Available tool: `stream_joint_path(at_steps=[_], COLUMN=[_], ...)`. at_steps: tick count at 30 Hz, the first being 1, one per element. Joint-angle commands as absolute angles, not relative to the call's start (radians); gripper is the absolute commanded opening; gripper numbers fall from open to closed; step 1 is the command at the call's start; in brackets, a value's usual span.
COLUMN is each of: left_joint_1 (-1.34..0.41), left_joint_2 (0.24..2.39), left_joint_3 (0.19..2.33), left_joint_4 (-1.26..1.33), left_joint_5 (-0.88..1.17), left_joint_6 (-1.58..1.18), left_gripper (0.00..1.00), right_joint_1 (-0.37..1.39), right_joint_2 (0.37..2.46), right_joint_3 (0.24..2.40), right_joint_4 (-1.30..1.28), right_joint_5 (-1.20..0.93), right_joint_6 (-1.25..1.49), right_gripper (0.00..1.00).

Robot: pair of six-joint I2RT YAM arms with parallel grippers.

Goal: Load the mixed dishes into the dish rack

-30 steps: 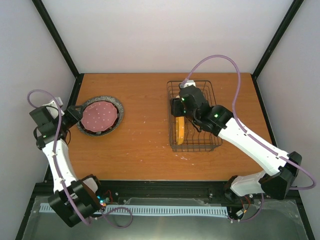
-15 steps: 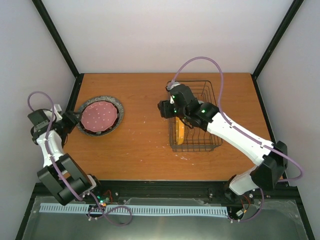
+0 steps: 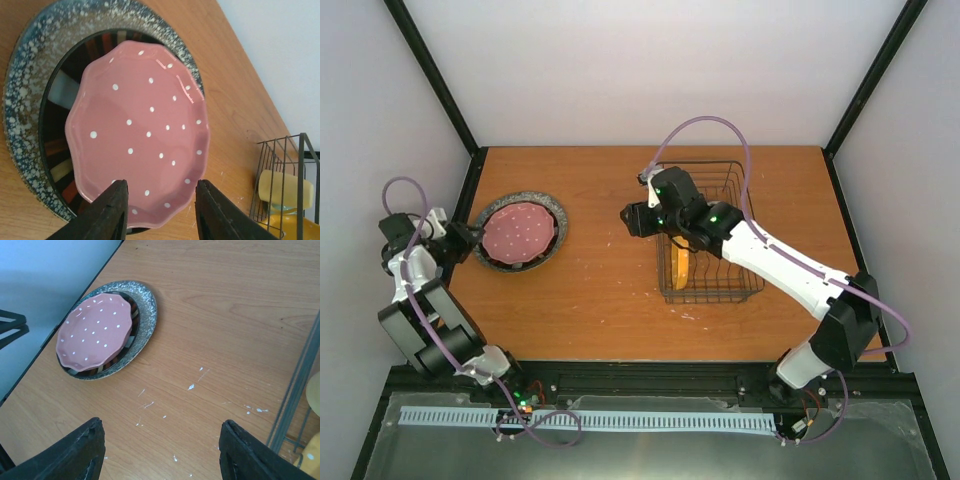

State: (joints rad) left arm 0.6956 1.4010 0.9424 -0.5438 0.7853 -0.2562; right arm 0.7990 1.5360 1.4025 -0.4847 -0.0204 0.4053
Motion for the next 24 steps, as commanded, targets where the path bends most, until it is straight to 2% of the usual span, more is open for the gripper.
stream_joint_path(at_steps=[1, 4, 10, 24], left_joint_1=[0.699, 0.7, 0.699, 0.583], left_joint_2=[1.432, 1.433, 1.478, 1.592], left_joint_3=[0.929, 0.918, 0.933, 0.939], left_joint_4=[-0.554, -0.548, -0.576, -0.576], left_joint_5=[0.793, 0.744, 0.711, 0.599], left_joint_6=[-0.211, -0.216, -0.197, -0.19], left_gripper=[0.37, 0.38, 0.54, 0.53], right_joint_1=[0.79, 0.788, 0.784, 0.774], right_joint_2=[1.567, 1.574, 1.567, 1.558], right_joint_3=[1.432, 1.432, 1.438, 1.442], right_joint_4=[-0.462, -0.455, -0.45, -0.452], right_joint_5=[-0.07, -0.082, -0.084, -0.084], right_joint_6=[0.385, 0.382, 0.378, 0.372], right_gripper=[0.62, 0.62, 0.62, 0.62])
